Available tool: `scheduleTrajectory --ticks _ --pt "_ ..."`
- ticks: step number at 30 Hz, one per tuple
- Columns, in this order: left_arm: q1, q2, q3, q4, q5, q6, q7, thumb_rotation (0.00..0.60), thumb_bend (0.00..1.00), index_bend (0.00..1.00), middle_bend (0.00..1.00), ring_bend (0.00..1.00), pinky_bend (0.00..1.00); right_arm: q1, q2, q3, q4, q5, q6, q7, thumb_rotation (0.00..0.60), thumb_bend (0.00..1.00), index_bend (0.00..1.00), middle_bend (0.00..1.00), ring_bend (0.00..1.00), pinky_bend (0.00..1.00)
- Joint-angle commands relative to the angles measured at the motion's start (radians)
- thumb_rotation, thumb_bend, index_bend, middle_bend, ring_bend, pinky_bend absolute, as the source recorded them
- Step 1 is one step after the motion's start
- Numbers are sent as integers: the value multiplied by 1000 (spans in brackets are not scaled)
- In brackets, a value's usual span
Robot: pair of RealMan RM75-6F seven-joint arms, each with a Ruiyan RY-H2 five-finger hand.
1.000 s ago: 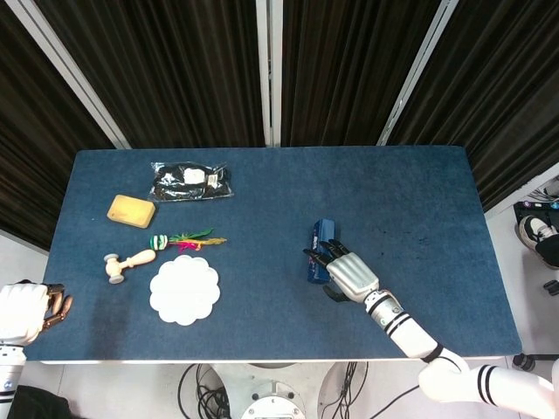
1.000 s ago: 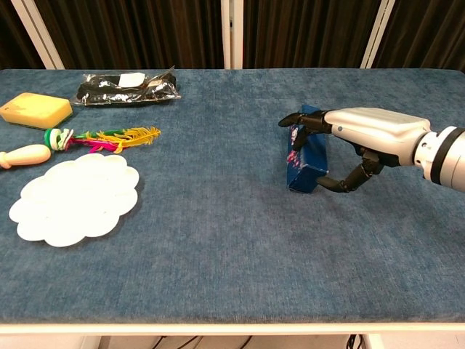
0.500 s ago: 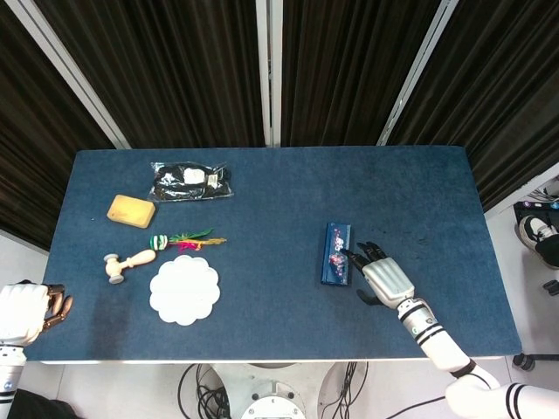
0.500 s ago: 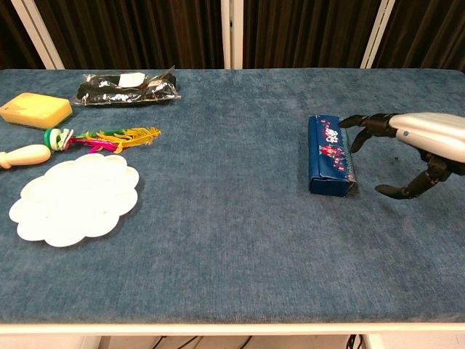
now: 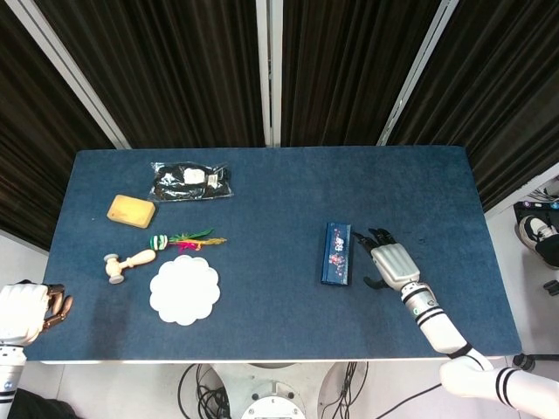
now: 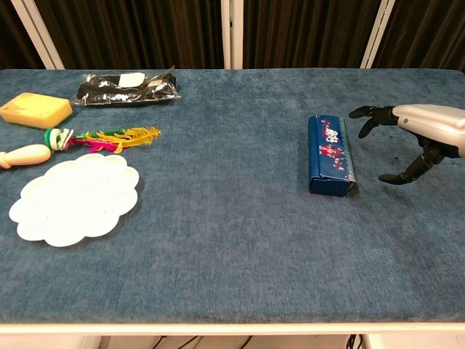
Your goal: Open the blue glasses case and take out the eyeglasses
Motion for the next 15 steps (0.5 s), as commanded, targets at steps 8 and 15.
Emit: scheduleTrajectory --ticks 8,15 --pt "-1 0 0 1 -1 -1 -1 600 387 841 988 841 657 132 -25 64 27 70 -168 8 600 491 0 157 0 0" --pt "-2 1 0 0 -3 -4 -2 600 387 841 988 841 657 223 -5 96 2 85 -275 34 600 650 0 134 0 0"
